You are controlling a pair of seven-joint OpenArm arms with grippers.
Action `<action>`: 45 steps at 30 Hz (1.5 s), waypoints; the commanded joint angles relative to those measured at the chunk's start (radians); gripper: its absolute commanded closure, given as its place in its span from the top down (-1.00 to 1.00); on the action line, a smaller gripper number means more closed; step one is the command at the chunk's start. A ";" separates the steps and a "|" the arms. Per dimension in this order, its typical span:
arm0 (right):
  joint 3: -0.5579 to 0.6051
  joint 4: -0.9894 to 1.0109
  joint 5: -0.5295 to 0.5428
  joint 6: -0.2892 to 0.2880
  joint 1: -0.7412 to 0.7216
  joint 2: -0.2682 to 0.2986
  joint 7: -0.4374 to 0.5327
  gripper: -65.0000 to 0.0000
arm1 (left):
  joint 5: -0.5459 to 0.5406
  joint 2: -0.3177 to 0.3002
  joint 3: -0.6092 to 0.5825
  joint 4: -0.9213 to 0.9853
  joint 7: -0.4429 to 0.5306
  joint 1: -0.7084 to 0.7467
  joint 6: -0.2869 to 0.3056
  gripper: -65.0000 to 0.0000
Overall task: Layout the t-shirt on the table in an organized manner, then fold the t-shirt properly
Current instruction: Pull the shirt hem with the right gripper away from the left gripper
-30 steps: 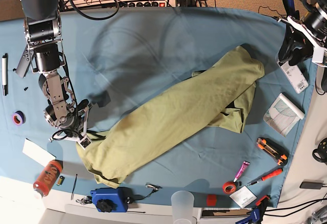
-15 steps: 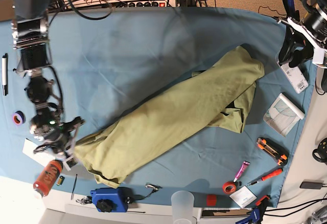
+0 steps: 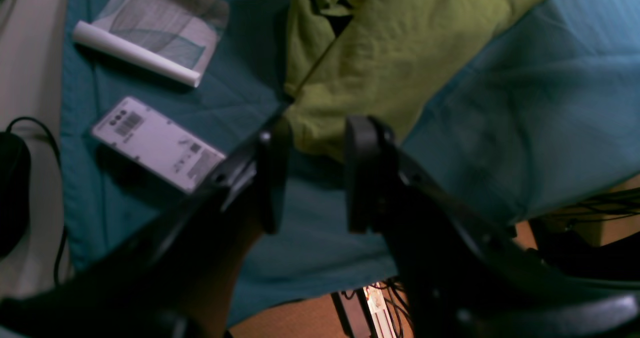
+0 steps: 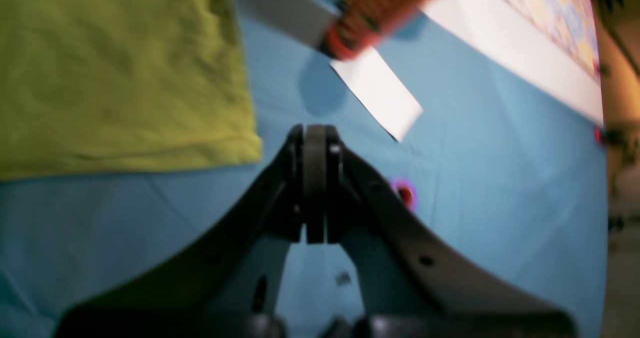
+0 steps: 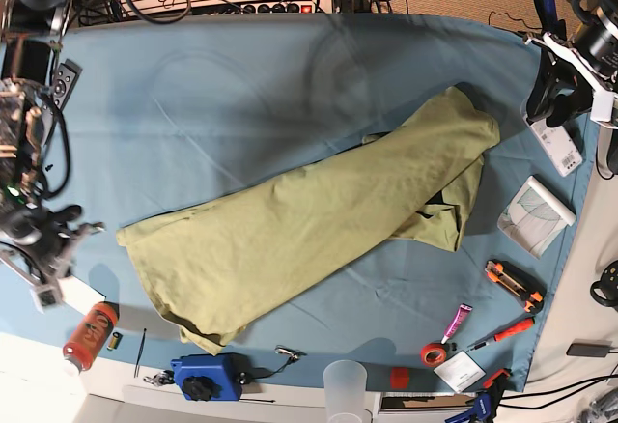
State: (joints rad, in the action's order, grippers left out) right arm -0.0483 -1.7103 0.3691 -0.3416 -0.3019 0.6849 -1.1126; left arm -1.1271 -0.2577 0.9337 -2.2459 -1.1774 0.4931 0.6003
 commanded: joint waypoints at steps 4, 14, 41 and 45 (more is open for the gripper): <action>-0.085 -0.014 0.012 -0.006 0.033 0.022 0.009 -1.00 | -0.019 -0.013 0.006 -0.015 0.027 0.003 0.000 -0.36; -0.087 -0.016 -0.030 -0.083 0.045 0.021 -0.066 -0.92 | -0.018 -0.014 0.006 -0.015 0.026 0.003 0.000 -0.36; -0.063 0.716 -0.164 -0.054 -0.218 -0.240 0.277 -0.27 | -0.018 -0.008 0.006 -0.015 0.026 0.003 0.000 -0.36; -0.063 0.718 -0.164 -0.054 -0.224 -0.267 0.257 -0.27 | -0.016 -0.008 0.006 -0.015 0.037 0.003 0.004 -0.36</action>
State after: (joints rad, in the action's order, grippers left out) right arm -0.1070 -0.9791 0.1993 -0.3923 -0.4961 0.4049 -0.8673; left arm -1.1267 -0.2523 0.9337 -2.2459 -1.1706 0.4931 0.6006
